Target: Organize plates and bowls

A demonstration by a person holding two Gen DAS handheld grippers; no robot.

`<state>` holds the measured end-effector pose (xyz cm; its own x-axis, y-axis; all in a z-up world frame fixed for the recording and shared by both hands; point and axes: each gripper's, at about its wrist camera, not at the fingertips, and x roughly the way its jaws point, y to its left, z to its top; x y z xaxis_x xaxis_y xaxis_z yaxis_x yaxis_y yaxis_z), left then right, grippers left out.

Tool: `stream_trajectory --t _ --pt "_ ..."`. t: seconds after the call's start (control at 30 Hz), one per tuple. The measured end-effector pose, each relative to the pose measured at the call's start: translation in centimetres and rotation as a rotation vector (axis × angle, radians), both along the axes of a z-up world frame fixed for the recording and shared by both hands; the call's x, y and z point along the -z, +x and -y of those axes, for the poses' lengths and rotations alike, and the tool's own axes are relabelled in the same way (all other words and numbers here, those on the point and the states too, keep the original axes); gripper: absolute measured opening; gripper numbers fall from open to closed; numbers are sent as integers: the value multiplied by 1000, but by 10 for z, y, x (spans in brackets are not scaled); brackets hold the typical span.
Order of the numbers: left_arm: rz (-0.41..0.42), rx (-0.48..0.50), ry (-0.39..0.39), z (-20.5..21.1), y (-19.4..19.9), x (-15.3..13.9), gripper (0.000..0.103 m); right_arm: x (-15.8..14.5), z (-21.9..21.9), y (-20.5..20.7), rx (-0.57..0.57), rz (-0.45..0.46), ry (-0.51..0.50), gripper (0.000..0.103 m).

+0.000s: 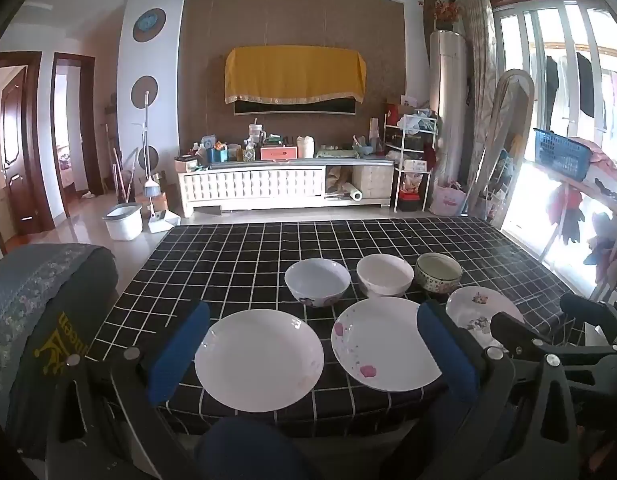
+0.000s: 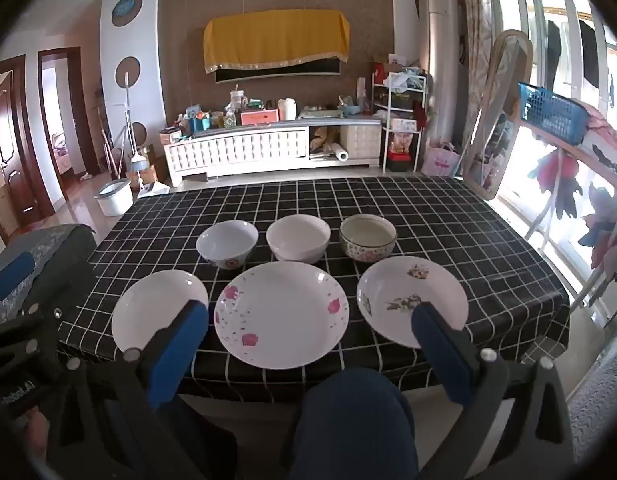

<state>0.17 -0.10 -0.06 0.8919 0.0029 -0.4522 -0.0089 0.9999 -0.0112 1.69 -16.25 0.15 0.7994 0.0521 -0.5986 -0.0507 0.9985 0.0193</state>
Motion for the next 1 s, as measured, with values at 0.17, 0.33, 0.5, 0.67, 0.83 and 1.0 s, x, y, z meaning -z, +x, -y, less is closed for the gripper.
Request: stream_trajectory --t 0.17,0.33,0.5,0.67,0.83,1.0 --pt "-2 -1 6 3 -1 3 103 0 0 -1 2 6 -3 103" --pt "-6 0 -16 -3 1 6 103 0 0 0 1 1 -6 103" --pt "0 -1 -5 0 0 5 103 1 0 -2 1 -3 -5 103" --pt "-2 0 -5 -1 0 4 103 1 -1 0 2 -8 -10 103" --pt "-2 2 -1 1 0 5 103 2 0 0 2 -6 -11 103" --pt "-2 3 -1 2 0 5 103 2 0 0 2 -8 -9 103"
